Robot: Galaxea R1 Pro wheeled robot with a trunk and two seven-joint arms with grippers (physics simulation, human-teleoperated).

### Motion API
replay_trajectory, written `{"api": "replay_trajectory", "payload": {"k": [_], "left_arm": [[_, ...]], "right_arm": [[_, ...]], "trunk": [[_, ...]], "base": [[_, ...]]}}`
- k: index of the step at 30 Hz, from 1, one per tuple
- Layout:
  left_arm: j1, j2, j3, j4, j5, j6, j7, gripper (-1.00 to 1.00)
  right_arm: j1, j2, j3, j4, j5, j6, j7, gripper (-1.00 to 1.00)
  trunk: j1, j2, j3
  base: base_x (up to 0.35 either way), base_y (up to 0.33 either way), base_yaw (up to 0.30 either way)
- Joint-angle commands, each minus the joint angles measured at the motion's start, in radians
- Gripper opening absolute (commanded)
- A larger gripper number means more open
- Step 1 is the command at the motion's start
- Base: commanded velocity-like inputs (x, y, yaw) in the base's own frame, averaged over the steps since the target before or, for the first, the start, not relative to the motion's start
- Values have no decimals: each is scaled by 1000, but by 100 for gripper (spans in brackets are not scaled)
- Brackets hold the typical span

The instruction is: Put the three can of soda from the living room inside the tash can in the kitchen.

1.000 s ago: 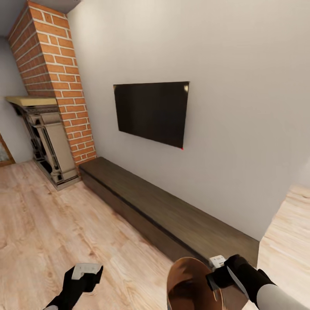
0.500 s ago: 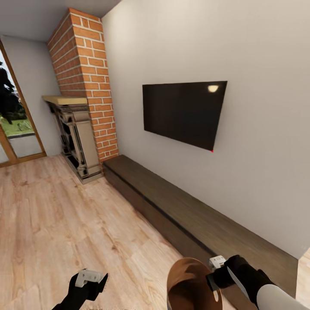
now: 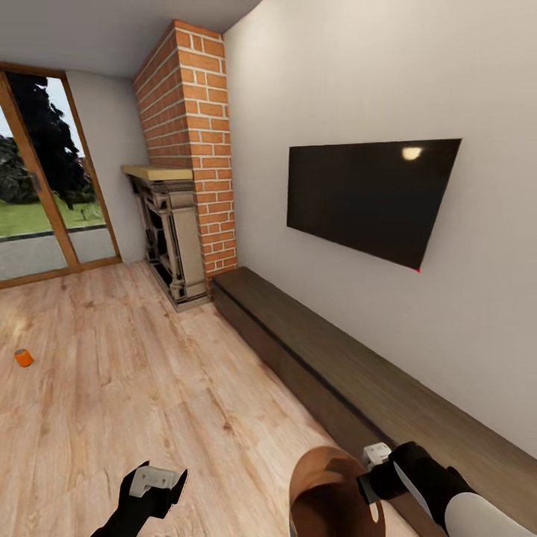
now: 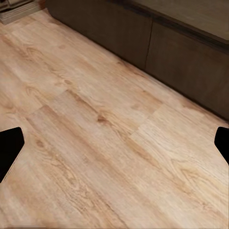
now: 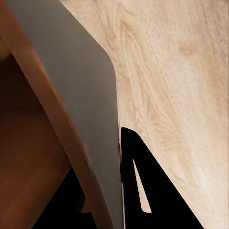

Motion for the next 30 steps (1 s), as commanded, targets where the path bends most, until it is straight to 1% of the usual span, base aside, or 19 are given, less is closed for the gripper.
{"api": "replay_trajectory", "payload": {"k": [1,12,23,30], "left_arm": [[0,0,0,1,-1,-3,0,100],[0,0,-1,2,-1,-7,1,100],[0,-1,-3,1,0,-7,2,100],[-1,-1,-3,0,0,-7,5,100]], "right_arm": [[0,0,-3,0,-17,5,7,-100],[0,2,-1,0,-17,4,7,-100],[0,2,0,0,-17,3,6,-100],[0,3,0,1,-17,3,6,-100]], "trunk": [[0,0,0],[0,0,0],[0,0,0],[0,0,0]], "base": [[78,116,163],[78,100,49],[57,28,225],[-166,108,255]]}}
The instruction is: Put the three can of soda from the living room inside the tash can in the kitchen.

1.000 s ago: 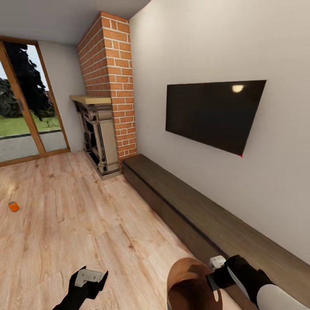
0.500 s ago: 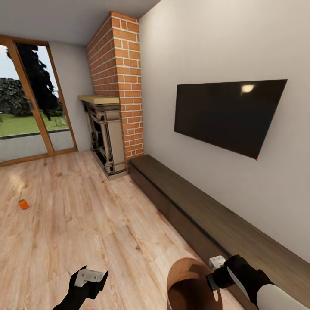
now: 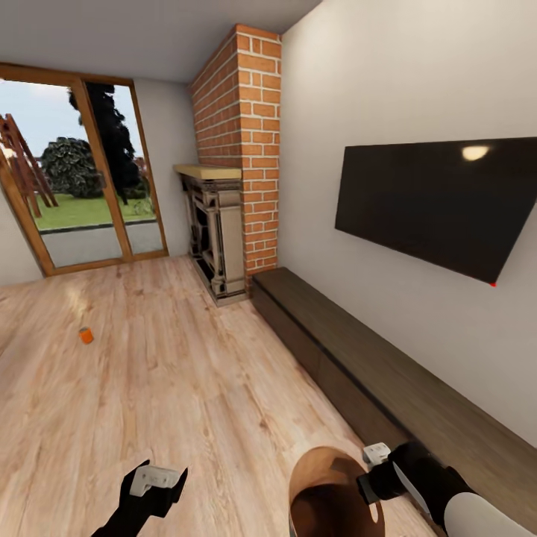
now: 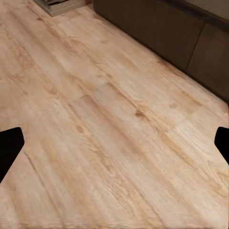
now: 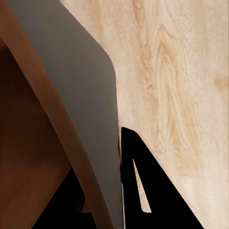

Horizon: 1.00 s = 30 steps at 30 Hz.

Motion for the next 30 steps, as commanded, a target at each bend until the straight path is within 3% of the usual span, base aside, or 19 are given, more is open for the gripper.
{"api": "replay_trajectory", "payload": {"k": [1,13,30], "left_arm": [[0,0,0,0,0,0,0,100],[0,0,0,-2,0,0,1,100],[0,-3,-1,0,-1,0,2,100]], "right_arm": [[0,0,-3,0,-18,6,7,-100],[0,0,-3,0,-19,6,9,-100],[0,3,-1,0,-21,6,8,-100]], "trunk": [[0,0,0],[0,0,0],[0,0,0]], "base": [[-260,143,256],[-289,152,237],[-297,155,40]]}}
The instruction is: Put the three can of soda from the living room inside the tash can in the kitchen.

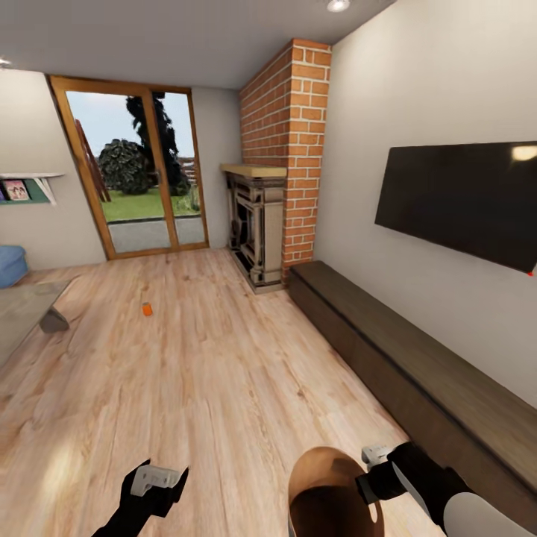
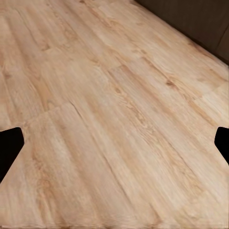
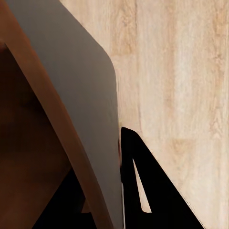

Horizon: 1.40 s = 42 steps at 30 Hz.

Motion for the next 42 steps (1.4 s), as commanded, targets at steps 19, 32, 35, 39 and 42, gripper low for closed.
{"api": "replay_trajectory", "payload": {"k": [19,32,35,39,42], "left_arm": [[-1,0,0,3,-2,0,2,100],[-1,-2,0,4,-2,1,0,100],[-2,-2,0,4,-2,1,0,100],[-2,-2,-1,4,-2,1,1,100],[-2,-2,0,3,-1,1,0,100]], "right_arm": [[0,10,-5,1,-17,5,6,-100],[0,10,-5,6,-17,-12,6,-100],[0,10,-5,6,-17,-13,6,-100],[0,10,-5,6,-17,-13,6,-100],[1,11,-4,6,-17,-13,6,-100]], "trunk": [[0,0,0],[0,0,0],[0,0,0],[0,0,0],[0,0,0]], "base": [[-98,53,231],[-5,108,15],[-64,265,1],[-148,259,0],[-193,242,51]]}}
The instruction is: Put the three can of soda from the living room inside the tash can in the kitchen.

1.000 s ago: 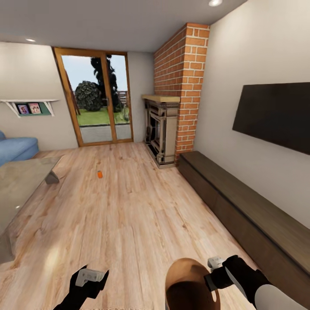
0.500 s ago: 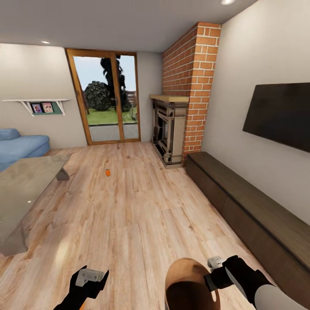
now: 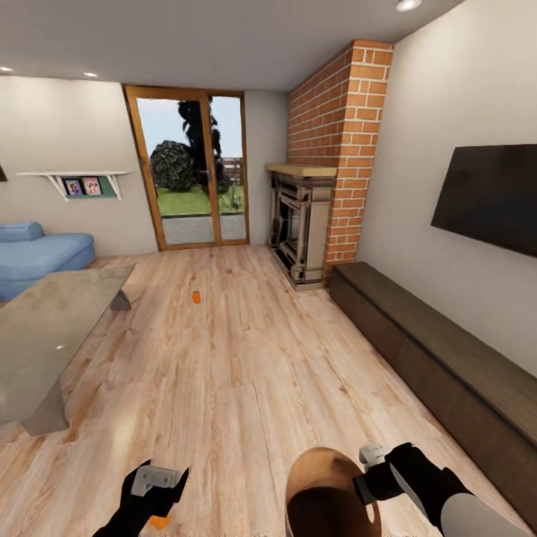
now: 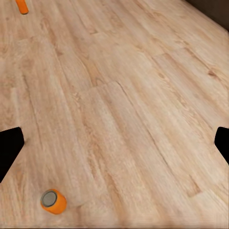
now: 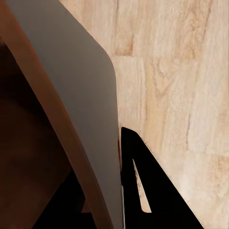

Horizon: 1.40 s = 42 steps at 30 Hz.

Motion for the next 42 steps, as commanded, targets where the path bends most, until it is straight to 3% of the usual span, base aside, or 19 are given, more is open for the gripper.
{"api": "replay_trajectory", "payload": {"k": [1,25,42], "left_arm": [[0,0,0,0,0,0,0,100],[0,1,-1,-1,0,-1,1,100],[0,0,-3,-1,-1,-4,1,100]], "right_arm": [[0,2,-4,-1,-23,7,8,-100],[6,10,-5,-2,-21,6,7,-100],[9,11,-4,-2,-21,5,0,-100]], "trunk": [[0,0,0],[0,0,0],[0,0,4]], "base": [[-207,234,135],[-211,211,231],[-171,149,128]]}}
